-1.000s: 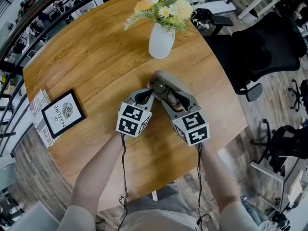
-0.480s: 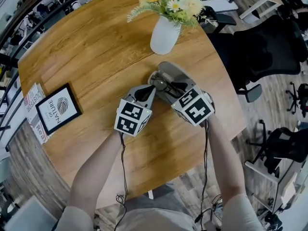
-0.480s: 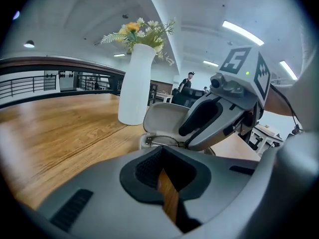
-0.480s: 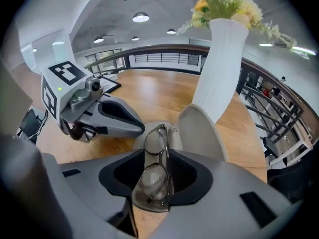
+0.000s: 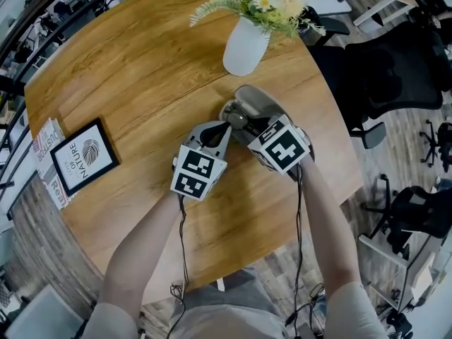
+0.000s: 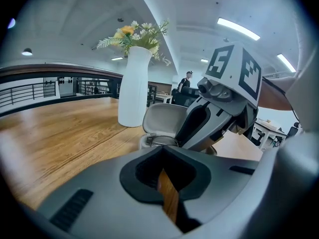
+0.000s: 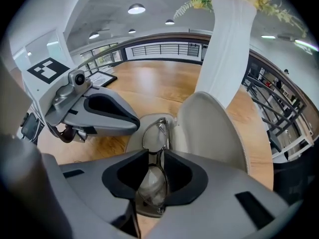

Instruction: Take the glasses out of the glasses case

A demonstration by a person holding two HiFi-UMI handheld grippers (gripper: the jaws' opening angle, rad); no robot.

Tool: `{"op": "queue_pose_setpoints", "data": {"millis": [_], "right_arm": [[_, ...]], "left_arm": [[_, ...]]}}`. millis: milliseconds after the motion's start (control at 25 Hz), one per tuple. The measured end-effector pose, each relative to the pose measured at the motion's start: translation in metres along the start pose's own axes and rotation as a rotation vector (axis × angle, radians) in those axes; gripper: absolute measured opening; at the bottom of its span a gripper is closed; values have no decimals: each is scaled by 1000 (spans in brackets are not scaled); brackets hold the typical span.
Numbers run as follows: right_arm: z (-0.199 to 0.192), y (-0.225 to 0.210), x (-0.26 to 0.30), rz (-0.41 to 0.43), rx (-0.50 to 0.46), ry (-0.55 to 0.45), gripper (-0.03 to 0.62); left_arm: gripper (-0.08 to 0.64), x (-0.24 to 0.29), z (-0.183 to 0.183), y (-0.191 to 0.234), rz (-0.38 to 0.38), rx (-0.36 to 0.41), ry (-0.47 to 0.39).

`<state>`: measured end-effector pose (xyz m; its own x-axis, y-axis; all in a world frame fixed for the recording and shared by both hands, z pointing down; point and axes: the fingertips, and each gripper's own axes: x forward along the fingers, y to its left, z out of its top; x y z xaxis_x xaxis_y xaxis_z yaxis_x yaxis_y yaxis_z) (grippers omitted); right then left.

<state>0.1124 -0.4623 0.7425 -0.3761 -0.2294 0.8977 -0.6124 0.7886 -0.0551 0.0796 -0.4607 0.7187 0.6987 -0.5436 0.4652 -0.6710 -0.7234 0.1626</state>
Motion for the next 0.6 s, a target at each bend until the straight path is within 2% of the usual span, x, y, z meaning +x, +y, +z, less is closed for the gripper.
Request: {"op": "queue_pose_setpoints", "data": {"millis": [320, 440, 600], "right_arm": [[6, 12, -17, 63, 48, -20, 55], [6, 12, -27, 21, 45, -44, 46], [15, 8, -51, -37, 63, -120, 44]], "left_arm": [[15, -1, -2, 0, 38, -15, 7], [15, -6, -5, 1, 50, -10, 26], [15, -17, -13, 1, 89, 30, 102]]}}
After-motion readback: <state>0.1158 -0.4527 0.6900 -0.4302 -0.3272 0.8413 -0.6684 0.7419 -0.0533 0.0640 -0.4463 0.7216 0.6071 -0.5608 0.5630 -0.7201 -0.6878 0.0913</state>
